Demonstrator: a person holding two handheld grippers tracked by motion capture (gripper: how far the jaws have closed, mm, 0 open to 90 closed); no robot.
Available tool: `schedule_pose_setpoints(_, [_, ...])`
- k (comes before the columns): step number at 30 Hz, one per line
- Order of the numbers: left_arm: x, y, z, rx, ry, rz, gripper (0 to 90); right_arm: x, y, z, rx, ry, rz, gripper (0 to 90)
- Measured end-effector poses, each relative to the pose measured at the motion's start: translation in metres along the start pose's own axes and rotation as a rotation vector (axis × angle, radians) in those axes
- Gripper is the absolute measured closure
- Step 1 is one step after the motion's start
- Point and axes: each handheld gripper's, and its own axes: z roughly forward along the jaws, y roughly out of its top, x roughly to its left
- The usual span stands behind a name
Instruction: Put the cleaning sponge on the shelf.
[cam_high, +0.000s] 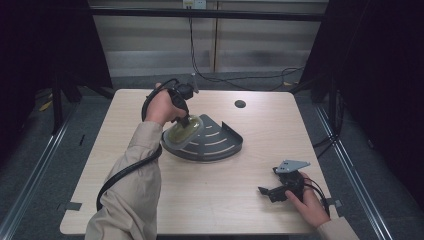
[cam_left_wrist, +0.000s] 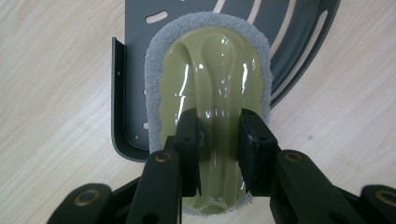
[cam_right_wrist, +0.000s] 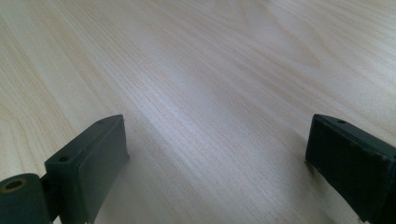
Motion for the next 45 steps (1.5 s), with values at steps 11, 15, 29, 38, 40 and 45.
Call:
schedule_pose_setpoints(11, [0.010,0.006,0.014,0.003,-0.014,-0.019,71.3,0.000,0.000,0.000,0.000,-0.002,-0.001,5.0])
schedule_pose_setpoints(15, [0.013,0.007,0.019,0.010,-0.012,-0.027,71.3,0.000,0.000,0.000,0.000,-0.002,-0.001,4.9])
schedule_pose_setpoints(29, [0.021,0.016,0.038,0.014,-0.005,-0.017,71.3,0.000,0.000,0.000,-0.001,-0.004,-0.003,4.9])
schedule_pose_setpoints(38, [0.034,0.015,0.058,0.021,0.000,-0.014,71.2,0.000,0.000,0.000,-0.002,-0.002,-0.002,4.9])
schedule_pose_setpoints(40, [0.035,0.015,0.061,0.020,-0.004,-0.016,71.2,0.000,0.000,0.000,-0.001,-0.002,-0.001,4.9])
schedule_pose_setpoints(45, [0.036,0.015,0.067,0.020,0.004,-0.012,71.2,0.000,0.000,0.000,-0.002,-0.002,-0.002,4.9])
